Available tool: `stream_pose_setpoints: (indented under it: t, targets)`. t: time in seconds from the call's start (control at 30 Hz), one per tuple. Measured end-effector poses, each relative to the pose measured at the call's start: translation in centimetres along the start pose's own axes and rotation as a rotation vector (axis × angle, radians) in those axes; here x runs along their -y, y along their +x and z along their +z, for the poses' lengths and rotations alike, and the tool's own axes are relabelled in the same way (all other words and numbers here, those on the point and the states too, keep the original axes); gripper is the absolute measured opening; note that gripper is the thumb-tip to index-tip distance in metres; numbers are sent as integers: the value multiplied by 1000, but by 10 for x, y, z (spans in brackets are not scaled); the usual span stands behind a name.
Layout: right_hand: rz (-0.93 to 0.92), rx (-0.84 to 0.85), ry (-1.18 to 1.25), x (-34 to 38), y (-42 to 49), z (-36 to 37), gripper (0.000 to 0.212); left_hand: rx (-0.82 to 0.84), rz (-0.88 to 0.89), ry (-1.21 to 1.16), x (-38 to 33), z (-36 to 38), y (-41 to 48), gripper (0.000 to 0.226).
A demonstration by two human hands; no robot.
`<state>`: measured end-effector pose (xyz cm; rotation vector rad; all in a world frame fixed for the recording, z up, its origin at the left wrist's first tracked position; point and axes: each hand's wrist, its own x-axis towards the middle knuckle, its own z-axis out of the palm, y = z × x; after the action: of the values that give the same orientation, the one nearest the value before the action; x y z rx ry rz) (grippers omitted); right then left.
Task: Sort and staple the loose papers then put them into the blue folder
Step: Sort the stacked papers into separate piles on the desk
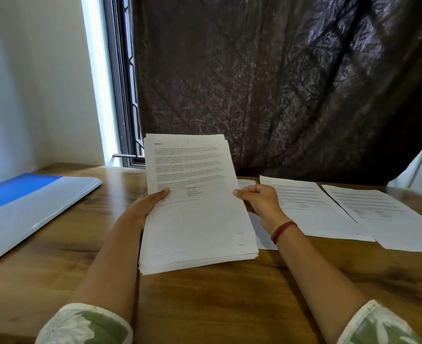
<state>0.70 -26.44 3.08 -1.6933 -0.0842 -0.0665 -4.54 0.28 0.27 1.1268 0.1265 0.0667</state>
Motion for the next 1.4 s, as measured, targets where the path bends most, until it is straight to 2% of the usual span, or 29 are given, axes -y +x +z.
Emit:
stream_pose_setpoints:
  t: [0.13,0.27,0.43,0.6,0.7,0.87,1.0,1.07,1.13,1.23,1.33,1.4]
  targets:
    - [-43,25,-53,0,-5,3,22,1,-1,5,1,-1,5,35]
    - [-90,-53,-92,-2,-4,4,22,6,13,24,1,-4,8,36]
    - [-34,-35,-112,-8,3,2,26,-43,11,53,1,-3,9,38]
    - [-26,9,-162,-4,7,0,26,-41,-4,95,-1,1,5,60]
    - [-65,-73,-222,1,12,-12,26,-42,-6,89,-4,5,3,49]
    - [-45,-278,-376,5,20,-73,20,-17,20,67,-6,40,-4,22]
    - [26,-375,-299,-9,27,-141,16,50,27,96,5,107,-4,28]
    - [47,-479,-294,-12,28,-179,21,81,10,101,16,136,-1,31]
    - [41,-603,-443,-11,31,-217,32,107,-30,101,30,163,3,35]
    - [109,-747,-608,-13,42,-270,33,134,-73,132,50,196,2,29]
    - [220,-774,-825,-19,54,-313,29,187,-105,189,65,209,-5,30]
    - [261,-772,-895,-30,56,-332,30,187,-109,235,72,209,-12,24]
